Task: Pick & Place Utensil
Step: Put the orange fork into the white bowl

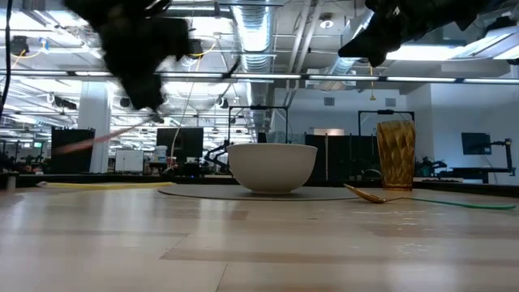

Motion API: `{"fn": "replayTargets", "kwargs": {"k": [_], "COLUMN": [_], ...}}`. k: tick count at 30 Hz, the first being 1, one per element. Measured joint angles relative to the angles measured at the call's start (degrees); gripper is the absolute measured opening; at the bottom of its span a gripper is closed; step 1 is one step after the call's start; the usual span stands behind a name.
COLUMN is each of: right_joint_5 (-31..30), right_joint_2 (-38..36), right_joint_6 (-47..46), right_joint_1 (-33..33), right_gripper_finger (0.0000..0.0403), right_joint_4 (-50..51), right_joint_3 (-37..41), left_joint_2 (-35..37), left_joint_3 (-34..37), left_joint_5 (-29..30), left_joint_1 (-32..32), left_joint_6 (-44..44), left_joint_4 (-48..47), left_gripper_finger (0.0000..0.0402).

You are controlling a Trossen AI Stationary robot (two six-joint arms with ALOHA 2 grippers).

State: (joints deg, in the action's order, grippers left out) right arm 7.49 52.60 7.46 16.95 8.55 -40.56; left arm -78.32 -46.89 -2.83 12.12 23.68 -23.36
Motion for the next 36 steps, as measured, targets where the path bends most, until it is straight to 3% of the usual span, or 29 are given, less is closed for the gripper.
{"fn": "replayTargets", "kwargs": {"k": [5, 9, 19, 27, 36], "right_joint_5": [0.0, 0.0, 0.0, 0.0, 0.0], "right_joint_2": [0.0, 0.0, 0.0, 1.7, 12.1], "right_joint_6": [0.0, 0.1, 2.1, 2.1, 3.6], "right_joint_1": [0.0, 0.0, 0.0, 0.0, 0.0], "right_gripper_finger": [0.0011, 0.0011, 0.0011, 0.0010, 0.0010], "right_joint_4": [-1.8, -1.8, -2.0, -5.0, -14.5], "right_joint_3": [0.0, 0.0, 0.0, 0.0, -0.9], "left_joint_2": [-0.1, -2.3, -17.4, -27.8, -32.1], "left_joint_3": [-8.5, -16.7, -33.1, -42.5, -43.1], "left_joint_5": [-0.6, -0.1, -8.5, -9.4, -10.6], "left_joint_1": [-5.0, -11.0, -25.4, -26.6, -25.8], "left_joint_6": [-14.2, -20.0, -30.9, -31.1, -28.9], "left_joint_4": [-3.8, -11.8, -24.4, -33.2, -40.5], "left_gripper_finger": [0.0012, 0.0013, 0.0014, 0.0014, 0.0014]}}
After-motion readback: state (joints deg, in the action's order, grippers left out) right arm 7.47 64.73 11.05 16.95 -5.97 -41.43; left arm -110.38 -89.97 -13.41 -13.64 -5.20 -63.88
